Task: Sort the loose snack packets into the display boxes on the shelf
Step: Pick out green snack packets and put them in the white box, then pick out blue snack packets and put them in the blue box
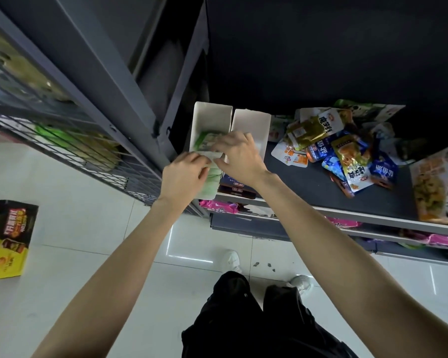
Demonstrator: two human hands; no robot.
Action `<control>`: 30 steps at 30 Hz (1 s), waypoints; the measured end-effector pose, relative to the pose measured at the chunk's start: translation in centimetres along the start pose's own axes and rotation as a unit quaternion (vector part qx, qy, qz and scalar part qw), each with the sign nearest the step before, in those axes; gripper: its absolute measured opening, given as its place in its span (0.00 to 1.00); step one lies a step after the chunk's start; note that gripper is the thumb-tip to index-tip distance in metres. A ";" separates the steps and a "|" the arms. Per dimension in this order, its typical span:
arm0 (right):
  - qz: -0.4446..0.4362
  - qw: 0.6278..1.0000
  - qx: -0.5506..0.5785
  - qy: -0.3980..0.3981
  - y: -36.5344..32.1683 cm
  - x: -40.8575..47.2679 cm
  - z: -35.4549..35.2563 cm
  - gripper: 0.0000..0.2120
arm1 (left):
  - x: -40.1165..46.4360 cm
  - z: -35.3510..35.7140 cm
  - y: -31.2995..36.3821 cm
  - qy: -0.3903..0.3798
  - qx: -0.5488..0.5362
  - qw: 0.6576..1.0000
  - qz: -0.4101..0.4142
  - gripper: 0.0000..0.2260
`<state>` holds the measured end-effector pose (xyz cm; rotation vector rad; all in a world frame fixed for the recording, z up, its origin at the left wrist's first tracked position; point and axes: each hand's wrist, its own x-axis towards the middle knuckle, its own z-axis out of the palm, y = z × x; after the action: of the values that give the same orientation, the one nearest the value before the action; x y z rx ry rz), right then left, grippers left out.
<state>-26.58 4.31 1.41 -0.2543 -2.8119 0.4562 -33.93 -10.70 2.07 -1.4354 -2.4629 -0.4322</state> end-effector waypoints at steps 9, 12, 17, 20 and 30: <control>0.203 0.945 0.254 0.000 6.4 -14.5 -7.4 0.09 | 1.4 -3.4 12.6 -0.008 -0.416 0.896 -0.153 0.04; 0.258 0.948 0.183 0.047 11.6 -18.8 -8.1 0.10 | 2.2 -0.4 17.9 -0.059 -0.448 0.881 -0.140 0.04; 0.305 0.951 0.034 0.034 19.9 -21.6 -6.6 0.15 | 5.2 9.3 23.8 -0.191 -0.304 0.924 -0.131 0.17; 0.269 0.959 0.000 -0.085 22.8 -21.7 -5.2 0.21 | 7.3 14.4 26.2 -0.262 -0.271 0.904 -0.201 0.22; 0.298 0.936 -0.016 -0.186 25.1 -22.5 -4.8 0.23 | 8.4 18.6 28.7 -0.123 -0.476 0.709 -0.506 0.11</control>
<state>-0.65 24.29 -8.05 -1.1590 -3.0655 0.6392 -14.17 16.50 -8.45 -0.0047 -3.1925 -2.0584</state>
